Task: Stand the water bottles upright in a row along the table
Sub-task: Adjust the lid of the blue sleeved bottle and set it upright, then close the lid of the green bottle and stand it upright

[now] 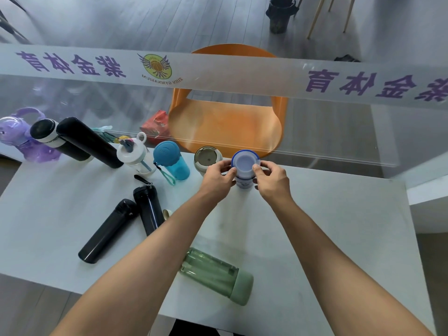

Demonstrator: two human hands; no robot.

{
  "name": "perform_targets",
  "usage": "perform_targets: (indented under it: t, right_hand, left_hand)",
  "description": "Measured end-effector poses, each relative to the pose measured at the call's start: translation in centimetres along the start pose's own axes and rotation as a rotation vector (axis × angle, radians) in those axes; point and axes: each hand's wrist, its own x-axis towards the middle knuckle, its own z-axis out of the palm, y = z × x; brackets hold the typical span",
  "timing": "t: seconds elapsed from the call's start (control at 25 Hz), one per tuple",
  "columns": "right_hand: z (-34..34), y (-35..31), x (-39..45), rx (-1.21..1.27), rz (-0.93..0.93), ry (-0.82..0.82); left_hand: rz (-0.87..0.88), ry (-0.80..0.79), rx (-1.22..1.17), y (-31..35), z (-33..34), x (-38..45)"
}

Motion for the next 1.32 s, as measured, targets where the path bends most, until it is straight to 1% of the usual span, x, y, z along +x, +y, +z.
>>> perform_targets:
  t: [0.32, 0.48, 0.56, 0.72, 0.8, 0.88, 0.96, 1.04, 1.16, 1.24, 1.32]
  right_hand:
    - [0.5, 0.3, -1.0, -0.087, -0.04, 0.007]
    - [0.0, 0.4, -1.0, -0.114, -0.019, -0.012]
    - [-0.3, 0.7, -1.4, -0.126, 0.006, 0.012]
    - [-0.8, 2.2, -4.7, -0.093, 0.005, 0.127]
    - [-0.4, 3.4, -7.0, -0.093, 0.015, 0.142]
    - [0.5, 5.0, -9.2, -0.171, 0.045, 0.031]
    - [2.0, 6.3, -11.7, -0.302, 0.033, -0.147]
    - [3.9, 6.9, -14.2, -0.441, -0.037, -0.289]
    - [6.9, 7.3, -17.6, -0.641, -0.196, -0.412]
    - [8.5, 7.8, -19.4, -0.841, -0.264, -0.477]
    - [9.7, 8.6, -20.9, -1.028, -0.309, -0.467]
  left_hand:
    - [0.027, -0.037, 0.083, -0.7, 0.3, 0.2]
    - [-0.028, -0.045, 0.111, -0.8, 0.4, 0.0]
    - [-0.029, -0.03, 0.134, -1.2, 0.1, -0.6]
    - [0.037, 0.013, 0.215, -3.2, -2.0, -4.7]
    - [0.062, 0.047, 0.264, -5.2, -3.7, -8.1]
    - [0.061, 0.117, 0.324, -7.8, -5.4, -11.7]
    - [0.048, 0.18, 0.341, -10.4, -7.1, -15.0]
    - [0.031, 0.226, 0.316, -12.7, -8.5, -17.3]
    - [-0.026, 0.317, 0.319, -15.6, -10.5, -19.2]
    - [-0.133, 0.293, 0.312, -17.2, -11.5, -19.5]
    - [-0.232, 0.189, 0.319, -18.3, -12.4, -20.0]
